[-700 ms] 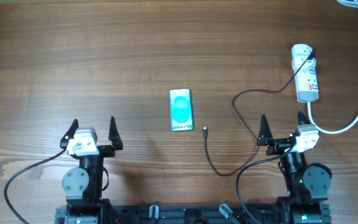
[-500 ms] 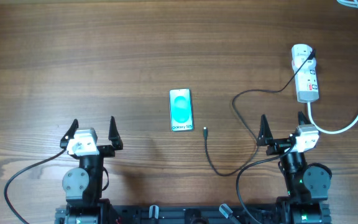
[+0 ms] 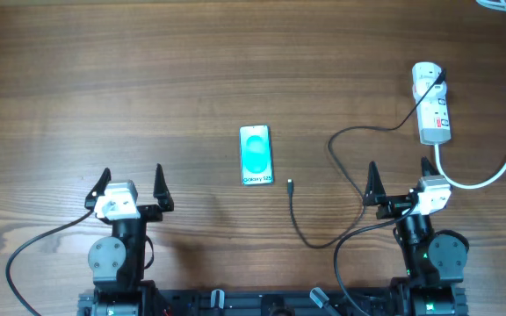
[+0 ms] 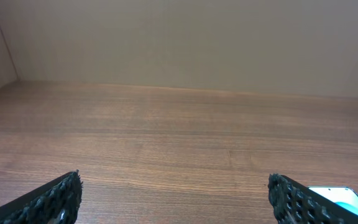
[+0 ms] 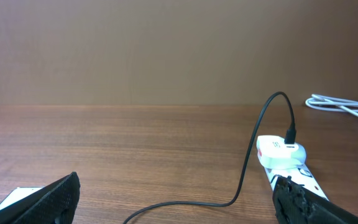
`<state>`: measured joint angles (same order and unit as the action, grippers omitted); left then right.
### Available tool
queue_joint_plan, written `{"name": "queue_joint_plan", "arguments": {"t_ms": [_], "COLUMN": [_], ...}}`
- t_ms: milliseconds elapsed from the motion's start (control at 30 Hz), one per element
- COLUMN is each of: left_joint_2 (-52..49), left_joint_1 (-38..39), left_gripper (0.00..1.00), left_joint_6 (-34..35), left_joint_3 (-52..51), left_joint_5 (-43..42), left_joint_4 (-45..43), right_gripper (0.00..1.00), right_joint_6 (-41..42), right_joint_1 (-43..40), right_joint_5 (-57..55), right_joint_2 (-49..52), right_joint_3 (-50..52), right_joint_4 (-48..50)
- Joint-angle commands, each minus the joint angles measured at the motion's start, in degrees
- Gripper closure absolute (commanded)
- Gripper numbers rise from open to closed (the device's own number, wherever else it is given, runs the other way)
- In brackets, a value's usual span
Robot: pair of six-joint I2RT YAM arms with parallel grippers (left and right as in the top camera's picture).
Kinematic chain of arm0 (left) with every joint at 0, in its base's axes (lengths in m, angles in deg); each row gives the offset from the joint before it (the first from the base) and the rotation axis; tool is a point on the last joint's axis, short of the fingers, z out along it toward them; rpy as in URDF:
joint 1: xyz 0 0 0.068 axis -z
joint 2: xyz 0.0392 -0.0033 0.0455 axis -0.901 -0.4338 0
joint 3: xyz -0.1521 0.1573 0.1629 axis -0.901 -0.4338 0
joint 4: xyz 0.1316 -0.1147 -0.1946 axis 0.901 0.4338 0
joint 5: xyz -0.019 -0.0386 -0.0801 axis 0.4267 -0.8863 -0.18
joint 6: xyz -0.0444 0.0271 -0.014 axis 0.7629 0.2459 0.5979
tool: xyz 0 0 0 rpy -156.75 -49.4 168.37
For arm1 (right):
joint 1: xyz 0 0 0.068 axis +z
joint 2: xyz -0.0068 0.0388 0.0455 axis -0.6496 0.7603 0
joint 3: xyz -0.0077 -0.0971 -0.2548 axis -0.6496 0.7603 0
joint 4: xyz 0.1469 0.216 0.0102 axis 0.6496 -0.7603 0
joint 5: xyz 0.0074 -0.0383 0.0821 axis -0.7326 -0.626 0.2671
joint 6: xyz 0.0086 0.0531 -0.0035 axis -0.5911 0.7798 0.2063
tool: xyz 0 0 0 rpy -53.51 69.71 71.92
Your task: Plug charger to phone and switch on socket
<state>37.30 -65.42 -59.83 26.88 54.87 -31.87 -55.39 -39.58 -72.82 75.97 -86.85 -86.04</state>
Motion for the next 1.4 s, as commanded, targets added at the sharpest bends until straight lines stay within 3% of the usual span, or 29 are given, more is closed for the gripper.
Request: {"name": "queue_joint_plan", "arguments": {"t_ms": [0, 1133, 1200, 1267, 1367], "left_joint_2": [0.42, 0.42, 0.42, 0.42, 0.42], "left_joint_1": [0.15, 0.15, 0.15, 0.15, 0.15], "left_gripper": [0.00, 0.00, 0.00, 0.00, 0.00], "left_joint_6": [-1.09, -1.14, -0.07, 5.44, 5.40], "left_joint_3": [-0.42, -0.42, -0.39, -0.39, -0.39], "left_joint_5": [0.13, 0.20, -2.10, -11.67, -18.47], "left_joint_4": [-0.17, -0.22, -0.13, -1.01, -2.38], "right_gripper": [0.00, 0.00, 0.00, 0.00, 0.00], "right_joint_6": [-0.72, -0.72, -0.72, -0.74, -0.72], "right_joint_1": [-0.26, -0.26, -0.26, -0.26, -0.26], "right_joint_5": [-0.94, -0.94, -0.94, -0.94, -0.94], "right_joint_2": [-0.57, -0.57, -0.57, -0.57, -0.57], "right_joint_3": [0.24, 0.24, 0.24, 0.24, 0.24], "right_joint_4": [0.17, 0.17, 0.17, 0.17, 0.17]}}
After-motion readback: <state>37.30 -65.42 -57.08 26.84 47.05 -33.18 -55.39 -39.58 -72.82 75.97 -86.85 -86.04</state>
